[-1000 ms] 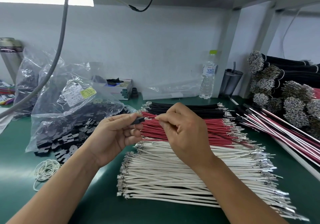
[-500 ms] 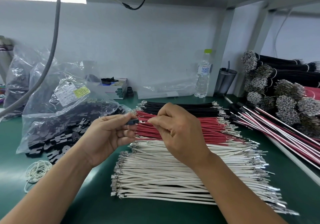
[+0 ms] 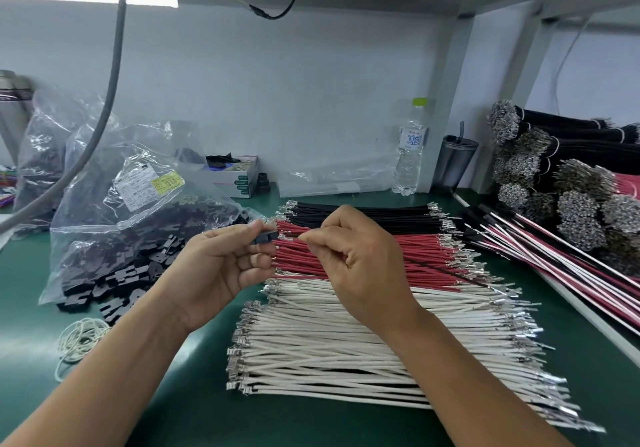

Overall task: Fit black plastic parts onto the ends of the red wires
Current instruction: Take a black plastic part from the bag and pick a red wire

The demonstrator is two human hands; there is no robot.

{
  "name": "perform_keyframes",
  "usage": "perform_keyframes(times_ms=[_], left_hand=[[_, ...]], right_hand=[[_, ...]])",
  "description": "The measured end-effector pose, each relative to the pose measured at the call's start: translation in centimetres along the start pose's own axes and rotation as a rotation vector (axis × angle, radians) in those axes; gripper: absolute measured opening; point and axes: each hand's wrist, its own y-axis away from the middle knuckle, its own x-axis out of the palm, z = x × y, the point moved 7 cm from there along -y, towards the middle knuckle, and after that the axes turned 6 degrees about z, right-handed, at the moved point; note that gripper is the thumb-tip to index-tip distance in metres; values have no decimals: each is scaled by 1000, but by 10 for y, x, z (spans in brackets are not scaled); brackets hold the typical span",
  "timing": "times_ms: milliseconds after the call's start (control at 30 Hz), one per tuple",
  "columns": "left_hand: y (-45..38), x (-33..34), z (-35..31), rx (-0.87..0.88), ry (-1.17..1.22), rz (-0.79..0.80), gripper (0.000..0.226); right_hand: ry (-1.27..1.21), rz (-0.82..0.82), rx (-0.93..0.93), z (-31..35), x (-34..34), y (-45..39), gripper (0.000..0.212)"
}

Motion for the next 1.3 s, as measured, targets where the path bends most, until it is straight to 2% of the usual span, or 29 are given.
perform_keyframes(times_ms=[167, 467, 800, 1000, 1300], left_hand=[[0, 0, 0, 2, 2, 5, 25], [0, 1, 0, 9, 7, 19, 24], [0, -1, -1, 10, -16, 19, 26], [1, 0, -2, 10, -92, 27, 36], [-1, 8, 6, -33, -56, 41, 35]], right_hand=[[-29, -59, 23, -1, -3, -1, 10], [-25, -39, 53, -1, -1, 0, 11], [78, 1, -57, 4, -2, 0, 10], [147, 9, -89, 6, -2, 0, 11], [0, 66, 151, -13, 7, 1, 11]])
